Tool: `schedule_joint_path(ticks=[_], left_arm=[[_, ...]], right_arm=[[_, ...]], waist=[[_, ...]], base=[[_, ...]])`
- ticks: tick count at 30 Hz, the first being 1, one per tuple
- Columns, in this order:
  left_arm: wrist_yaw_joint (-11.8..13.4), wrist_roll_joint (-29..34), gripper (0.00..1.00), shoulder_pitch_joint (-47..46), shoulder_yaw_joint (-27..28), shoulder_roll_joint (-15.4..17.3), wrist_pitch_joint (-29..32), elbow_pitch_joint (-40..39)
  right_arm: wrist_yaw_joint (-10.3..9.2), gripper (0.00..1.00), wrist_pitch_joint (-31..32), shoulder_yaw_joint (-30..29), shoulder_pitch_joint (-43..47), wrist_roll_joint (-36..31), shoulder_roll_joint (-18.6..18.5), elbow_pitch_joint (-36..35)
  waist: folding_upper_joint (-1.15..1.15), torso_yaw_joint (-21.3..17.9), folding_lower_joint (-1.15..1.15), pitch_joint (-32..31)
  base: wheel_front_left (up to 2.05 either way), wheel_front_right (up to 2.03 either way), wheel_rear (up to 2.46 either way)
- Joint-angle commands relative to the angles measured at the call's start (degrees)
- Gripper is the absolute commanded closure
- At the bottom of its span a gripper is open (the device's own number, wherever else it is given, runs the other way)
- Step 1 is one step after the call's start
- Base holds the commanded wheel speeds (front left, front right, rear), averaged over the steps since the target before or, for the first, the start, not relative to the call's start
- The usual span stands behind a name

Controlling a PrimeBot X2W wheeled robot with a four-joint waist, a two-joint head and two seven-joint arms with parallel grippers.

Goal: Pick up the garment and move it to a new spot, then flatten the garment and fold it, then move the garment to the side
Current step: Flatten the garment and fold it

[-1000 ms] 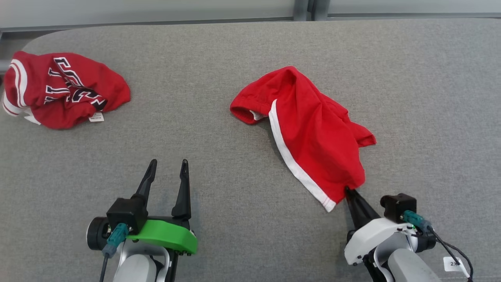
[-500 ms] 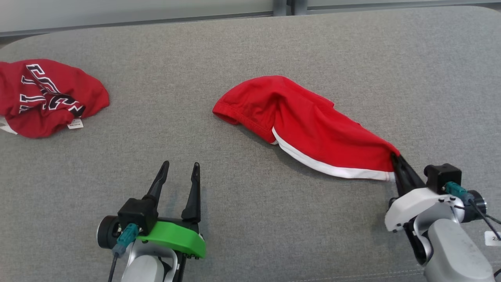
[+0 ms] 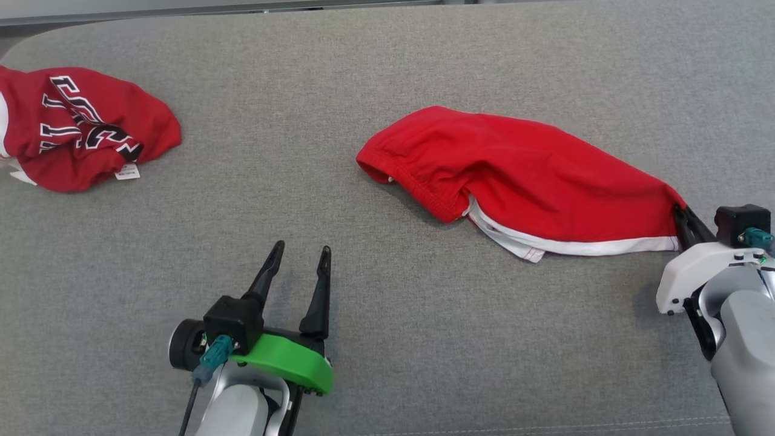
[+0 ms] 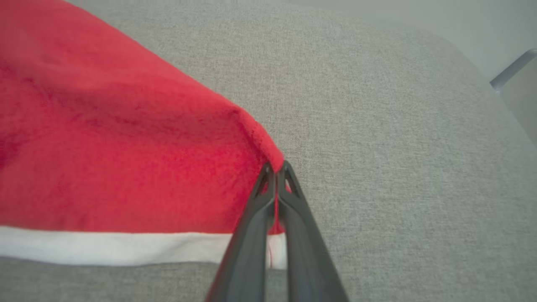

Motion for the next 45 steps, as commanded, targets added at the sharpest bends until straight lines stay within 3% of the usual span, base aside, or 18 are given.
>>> schedule_joint_path(ticks=[1,7,8,9,10,18,28,37,45], left_arm=[[-0.3,-0.3,0.00,-0.9,-0.7,0.0,-0.2,0.3],[-0.8,-1.2,0.00,-1.6,-3.3,0.0,-0.2,0.9],[-0.7,-1.3,0.00,-1.8,-3.6,0.0,-0.2,1.0],[-0.8,-1.3,0.00,-2.0,-4.1,0.0,-0.2,1.1],[-1.0,-1.4,0.00,-2.3,-4.5,0.0,-0.2,1.2],[-2.4,-4.3,0.00,-3.7,-7.7,0.1,-0.2,4.2],[-3.4,-10.1,0.00,-10.7,-12.2,0.1,-0.2,16.2],[-2.6,-10.7,0.00,-16.1,-11.6,0.1,-0.2,24.1],[-1.3,-9.1,0.00,-17.7,-8.7,0.1,-0.1,27.8]], right_arm=[[0.01,1.00,-0.4,-0.2,-1.0,-0.2,-0.2,1.1],[0.00,1.00,-1.0,-0.2,-4.9,-1.8,-1.2,4.6],[0.00,0.92,-1.1,-0.1,-5.2,-2.5,-1.5,4.8],[0.00,0.67,-1.0,-0.2,-5.6,-3.1,-1.6,4.6],[0.00,0.00,-1.0,-0.3,-5.9,-3.5,-1.3,3.8],[0.00,0.00,-1.1,-2.3,-1.9,-4.5,0.7,-5.3],[0.00,0.00,-1.1,-2.3,6.0,-3.9,5.4,-24.1],[0.00,0.00,-1.1,-0.3,9.6,-3.3,7.8,-33.3],[0.00,0.00,-1.1,-0.4,10.8,-3.2,8.9,-37.1]], waist=[[-0.01,0.1,0.00,0.1],[-0.01,-0.5,0.00,0.1],[-0.01,-0.8,0.00,0.1],[-0.01,-1.0,0.00,0.1],[-0.01,-1.2,0.00,0.1],[-0.01,-4.7,0.00,-1.4],[-0.01,-13.2,0.00,-2.0],[-0.01,-19.1,0.00,0.4],[-0.01,-21.4,0.00,1.6]], base=[[0.00,0.00,0.00],[0.00,0.00,0.00],[0.00,0.00,0.00],[0.00,0.00,0.00],[0.00,0.00,0.00],[0.00,0.00,0.00],[0.00,0.00,0.00],[0.00,0.00,0.00],[0.00,0.00,0.00]])
